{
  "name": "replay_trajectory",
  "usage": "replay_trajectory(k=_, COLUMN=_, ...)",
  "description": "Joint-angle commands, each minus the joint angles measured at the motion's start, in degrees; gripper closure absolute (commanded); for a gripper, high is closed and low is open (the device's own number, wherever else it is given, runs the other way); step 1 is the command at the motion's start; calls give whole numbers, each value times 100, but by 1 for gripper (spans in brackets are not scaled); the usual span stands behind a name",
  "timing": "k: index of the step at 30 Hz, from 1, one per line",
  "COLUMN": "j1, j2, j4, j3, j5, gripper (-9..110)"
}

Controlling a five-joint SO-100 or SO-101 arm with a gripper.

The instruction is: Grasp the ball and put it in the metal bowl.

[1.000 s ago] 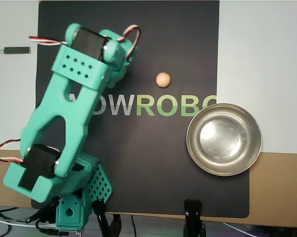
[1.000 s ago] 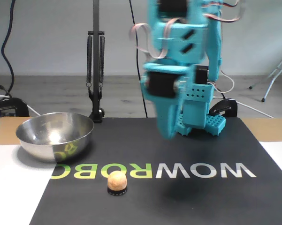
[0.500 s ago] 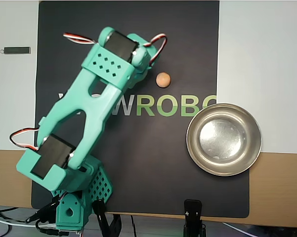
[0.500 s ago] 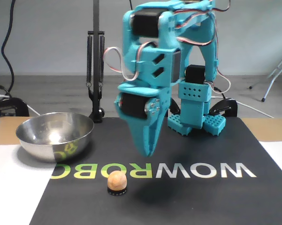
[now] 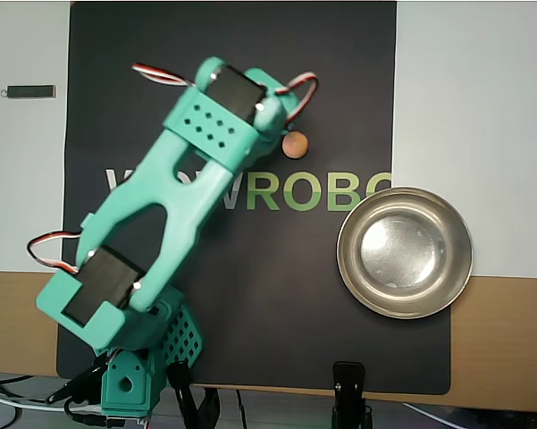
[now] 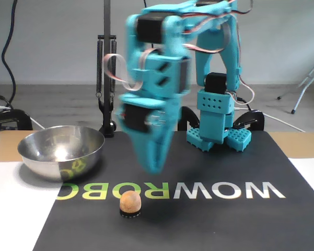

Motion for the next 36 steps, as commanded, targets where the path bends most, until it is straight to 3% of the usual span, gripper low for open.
replay_trajectory(k=1, j1=53, j2=79, j4=-35, j3=-237, j5=-9, gripper=101)
replay_trajectory(k=36, j1=642, j2=0, j4=-554, j3=-237, j5=-9, gripper=101)
